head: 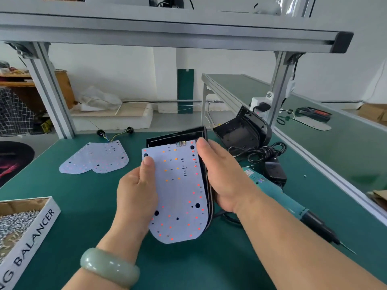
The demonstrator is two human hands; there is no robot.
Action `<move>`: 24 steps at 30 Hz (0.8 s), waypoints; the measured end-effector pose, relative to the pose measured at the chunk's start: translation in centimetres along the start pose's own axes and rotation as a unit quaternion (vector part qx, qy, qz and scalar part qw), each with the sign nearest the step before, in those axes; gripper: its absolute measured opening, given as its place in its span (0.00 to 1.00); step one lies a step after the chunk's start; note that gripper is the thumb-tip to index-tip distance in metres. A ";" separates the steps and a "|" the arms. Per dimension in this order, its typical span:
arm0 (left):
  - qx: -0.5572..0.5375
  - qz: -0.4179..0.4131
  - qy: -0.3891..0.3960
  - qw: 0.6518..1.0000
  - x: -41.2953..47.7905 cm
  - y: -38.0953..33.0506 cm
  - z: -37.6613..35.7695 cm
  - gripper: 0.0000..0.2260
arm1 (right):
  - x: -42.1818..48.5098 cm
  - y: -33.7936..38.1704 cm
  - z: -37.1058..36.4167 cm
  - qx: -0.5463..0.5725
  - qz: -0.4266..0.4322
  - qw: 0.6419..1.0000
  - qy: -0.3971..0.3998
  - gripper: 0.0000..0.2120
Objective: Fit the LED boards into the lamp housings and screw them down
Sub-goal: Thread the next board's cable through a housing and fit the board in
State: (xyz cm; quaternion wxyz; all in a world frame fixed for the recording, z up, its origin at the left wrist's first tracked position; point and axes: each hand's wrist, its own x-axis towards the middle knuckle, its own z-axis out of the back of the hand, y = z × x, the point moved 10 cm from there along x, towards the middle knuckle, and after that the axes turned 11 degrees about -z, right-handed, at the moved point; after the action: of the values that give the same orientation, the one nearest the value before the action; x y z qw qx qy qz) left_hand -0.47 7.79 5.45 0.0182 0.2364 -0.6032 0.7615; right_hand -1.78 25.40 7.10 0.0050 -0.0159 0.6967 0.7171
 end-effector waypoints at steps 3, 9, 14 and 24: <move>0.028 -0.056 -0.001 0.998 0.1 -1.2 0.1 0.22 | -0.7 0.0 0.8 -0.020 -0.001 0.998 -0.055 0.20; 0.110 -0.149 0.036 0.982 0.5 -3.2 0.0 0.27 | -0.9 -0.9 1.7 -0.040 -0.033 0.997 -0.064 0.25; 0.130 -0.168 -0.010 0.977 0.1 -4.2 0.7 0.27 | -1.2 -0.9 1.6 -0.094 -0.011 0.992 -0.078 0.25; 0.216 -0.226 -0.018 0.950 -0.8 -5.2 -0.4 0.24 | -1.5 -1.4 0.7 0.008 0.024 0.999 -0.043 0.13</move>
State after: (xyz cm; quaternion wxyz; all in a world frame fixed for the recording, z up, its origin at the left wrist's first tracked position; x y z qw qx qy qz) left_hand 1.75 9.80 9.79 0.1270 0.3784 -0.3554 0.8452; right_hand -0.28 26.12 5.81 0.0183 0.0319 0.7016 0.7116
